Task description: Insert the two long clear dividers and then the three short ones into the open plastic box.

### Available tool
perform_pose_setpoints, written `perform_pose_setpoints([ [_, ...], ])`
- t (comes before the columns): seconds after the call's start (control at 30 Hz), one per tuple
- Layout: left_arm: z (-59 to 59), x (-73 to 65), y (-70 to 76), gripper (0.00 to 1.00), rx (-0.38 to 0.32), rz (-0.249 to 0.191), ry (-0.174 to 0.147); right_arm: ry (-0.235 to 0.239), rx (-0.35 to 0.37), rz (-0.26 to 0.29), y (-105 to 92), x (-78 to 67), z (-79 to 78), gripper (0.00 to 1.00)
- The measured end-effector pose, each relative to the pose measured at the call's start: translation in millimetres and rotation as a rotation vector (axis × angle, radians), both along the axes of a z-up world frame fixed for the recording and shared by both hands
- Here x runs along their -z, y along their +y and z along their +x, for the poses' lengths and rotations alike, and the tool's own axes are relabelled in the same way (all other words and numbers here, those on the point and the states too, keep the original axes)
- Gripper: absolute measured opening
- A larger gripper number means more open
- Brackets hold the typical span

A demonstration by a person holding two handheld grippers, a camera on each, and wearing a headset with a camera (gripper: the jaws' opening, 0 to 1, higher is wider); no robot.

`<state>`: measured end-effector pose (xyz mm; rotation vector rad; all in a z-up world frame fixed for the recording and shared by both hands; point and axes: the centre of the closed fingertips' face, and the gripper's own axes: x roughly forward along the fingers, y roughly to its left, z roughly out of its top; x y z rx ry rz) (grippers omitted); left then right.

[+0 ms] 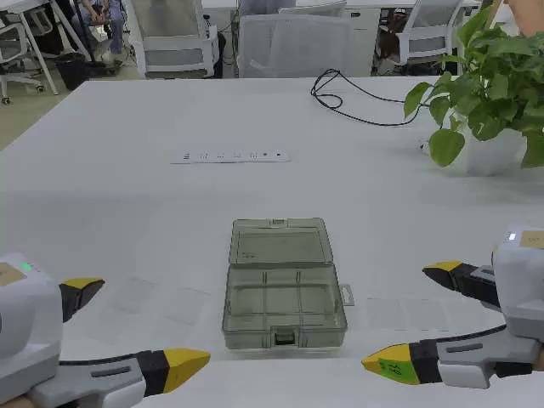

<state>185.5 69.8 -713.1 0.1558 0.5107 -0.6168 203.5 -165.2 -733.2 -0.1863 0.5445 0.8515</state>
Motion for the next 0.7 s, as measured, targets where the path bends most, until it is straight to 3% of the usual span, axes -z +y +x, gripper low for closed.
perform_pose_setpoints([
  [0.7, 2.9, -1.6, 3.7, 0.98, 0.005, 0.004, -0.009, 0.004, -0.013, -0.003, 0.8, 3.3, 4.5, 1.0],
])
